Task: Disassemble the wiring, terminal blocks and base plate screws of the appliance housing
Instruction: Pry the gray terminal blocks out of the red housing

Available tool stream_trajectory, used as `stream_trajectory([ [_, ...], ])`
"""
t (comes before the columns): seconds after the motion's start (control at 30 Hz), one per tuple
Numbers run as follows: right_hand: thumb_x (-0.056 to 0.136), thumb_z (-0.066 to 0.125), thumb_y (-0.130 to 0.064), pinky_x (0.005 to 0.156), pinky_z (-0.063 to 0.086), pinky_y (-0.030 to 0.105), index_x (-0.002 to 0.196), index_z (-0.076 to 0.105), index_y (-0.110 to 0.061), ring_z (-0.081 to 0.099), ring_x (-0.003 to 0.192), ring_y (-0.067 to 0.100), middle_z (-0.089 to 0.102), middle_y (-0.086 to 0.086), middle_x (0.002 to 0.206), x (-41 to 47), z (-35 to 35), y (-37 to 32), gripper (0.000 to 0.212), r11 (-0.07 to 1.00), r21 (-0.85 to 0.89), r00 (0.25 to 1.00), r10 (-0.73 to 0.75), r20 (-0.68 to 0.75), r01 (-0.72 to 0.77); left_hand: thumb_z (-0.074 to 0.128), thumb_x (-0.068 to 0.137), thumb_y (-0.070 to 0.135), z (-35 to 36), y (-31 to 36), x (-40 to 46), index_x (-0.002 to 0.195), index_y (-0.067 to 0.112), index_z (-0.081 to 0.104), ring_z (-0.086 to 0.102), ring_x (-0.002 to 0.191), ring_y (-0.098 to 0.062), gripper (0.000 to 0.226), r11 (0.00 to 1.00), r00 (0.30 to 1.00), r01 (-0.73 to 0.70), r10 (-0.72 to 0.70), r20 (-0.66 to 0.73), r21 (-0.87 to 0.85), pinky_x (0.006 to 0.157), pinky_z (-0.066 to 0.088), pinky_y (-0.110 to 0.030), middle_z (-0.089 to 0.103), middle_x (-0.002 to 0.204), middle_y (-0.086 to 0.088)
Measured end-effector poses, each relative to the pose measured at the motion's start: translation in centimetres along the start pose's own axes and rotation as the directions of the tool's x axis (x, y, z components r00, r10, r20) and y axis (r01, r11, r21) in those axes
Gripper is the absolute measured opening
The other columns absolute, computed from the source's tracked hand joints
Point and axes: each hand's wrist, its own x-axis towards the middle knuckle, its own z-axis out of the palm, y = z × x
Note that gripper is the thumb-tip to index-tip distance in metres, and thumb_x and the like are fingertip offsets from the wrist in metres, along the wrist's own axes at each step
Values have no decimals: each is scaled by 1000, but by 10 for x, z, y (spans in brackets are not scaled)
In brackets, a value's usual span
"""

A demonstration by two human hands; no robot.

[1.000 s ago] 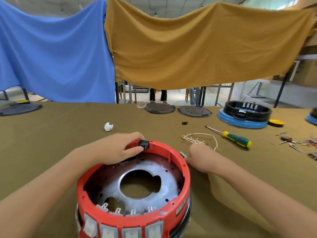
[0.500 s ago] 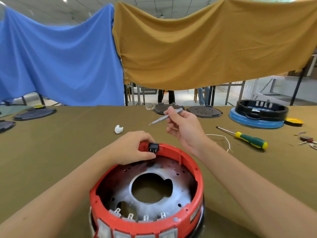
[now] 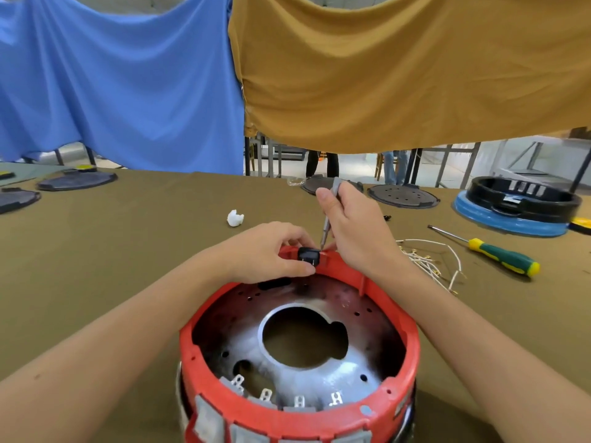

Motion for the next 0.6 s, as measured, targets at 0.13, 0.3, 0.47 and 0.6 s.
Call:
stream_trajectory([
  [0.13,105,44,-39,71,54,52,87,51,-5,56,68,28,51,-1,65,-2,0,-1,39,998,-43,999,-47,17,48,68,90,34,0,1,0,110,23,64,56,103,-11,23,1000,1000,-5,5,10,18,96,42,-30,64,109,8],
  [0.3,105,45,-38,72,55,55,81,48,-10,61,69,31,52,-1,63,-2,-1,0,37,1000,-3,1000,-5,-11,5,66,92,29,1,4,0,111,19,61,54,105,-13,22,999,1000,7,-8,16,34,96,41,-31,60,111,5],
  [0.47,105,45,-37,77,53,56,84,53,-5,63,75,34,56,0,65,-2,-3,-1,39,999,-5,999,47,-1,-47,65,92,27,0,6,0,110,18,62,56,104,-14,20,999,1000,17,-18,10,31,98,43,-36,62,111,4],
  [0.6,103,51,-35,77,54,54,86,59,-4,64,75,35,64,14,74,-4,-7,-6,36,1000,10,998,-9,60,8,64,93,28,-1,4,-1,108,20,64,58,97,-9,17,1000,1000,3,-3,8,9,90,44,-25,65,109,6],
])
